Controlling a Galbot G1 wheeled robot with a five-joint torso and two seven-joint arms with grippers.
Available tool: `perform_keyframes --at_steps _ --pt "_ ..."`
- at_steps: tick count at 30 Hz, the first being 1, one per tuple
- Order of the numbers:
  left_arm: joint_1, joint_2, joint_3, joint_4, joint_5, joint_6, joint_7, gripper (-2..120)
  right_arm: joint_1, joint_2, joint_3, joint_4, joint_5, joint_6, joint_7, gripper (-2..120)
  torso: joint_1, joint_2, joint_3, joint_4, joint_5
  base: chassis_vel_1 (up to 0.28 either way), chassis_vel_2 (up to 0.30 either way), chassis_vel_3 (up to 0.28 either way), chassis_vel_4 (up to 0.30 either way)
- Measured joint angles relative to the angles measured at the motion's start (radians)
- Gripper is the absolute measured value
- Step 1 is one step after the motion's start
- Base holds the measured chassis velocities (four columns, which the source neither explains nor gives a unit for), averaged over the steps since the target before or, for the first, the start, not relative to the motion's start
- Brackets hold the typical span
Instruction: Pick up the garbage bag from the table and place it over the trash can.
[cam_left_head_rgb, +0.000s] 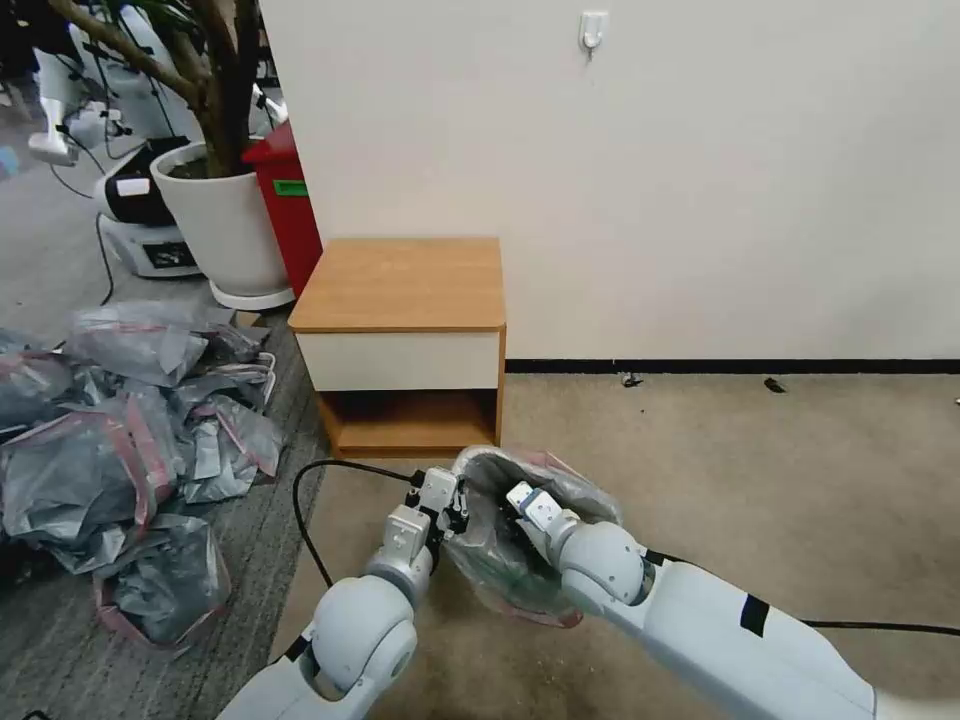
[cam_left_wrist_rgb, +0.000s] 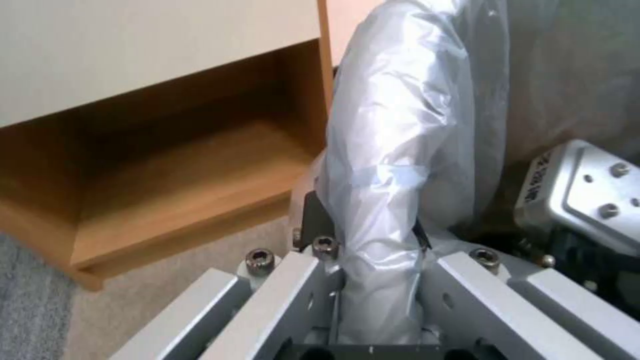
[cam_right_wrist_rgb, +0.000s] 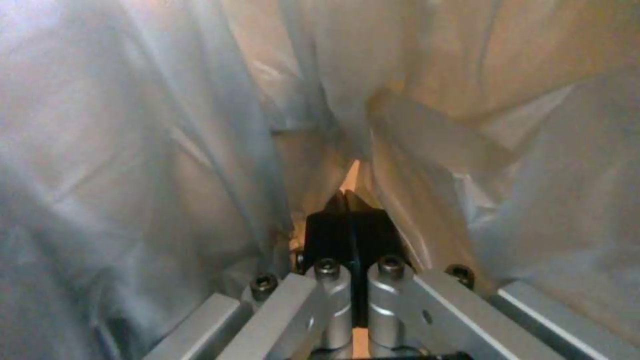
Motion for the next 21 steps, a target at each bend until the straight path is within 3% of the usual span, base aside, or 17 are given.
perform_keyframes --at_steps 21 --pt "-0.001 0.006 0.013 -0.002 -0.003 0.0 0.0 1 0.052 0.032 -0.051 -0.126 0.028 0.0 0.023 0 0.0 0.0 0.0 0.0 0.0 0.0 0.0 0.0 0.0"
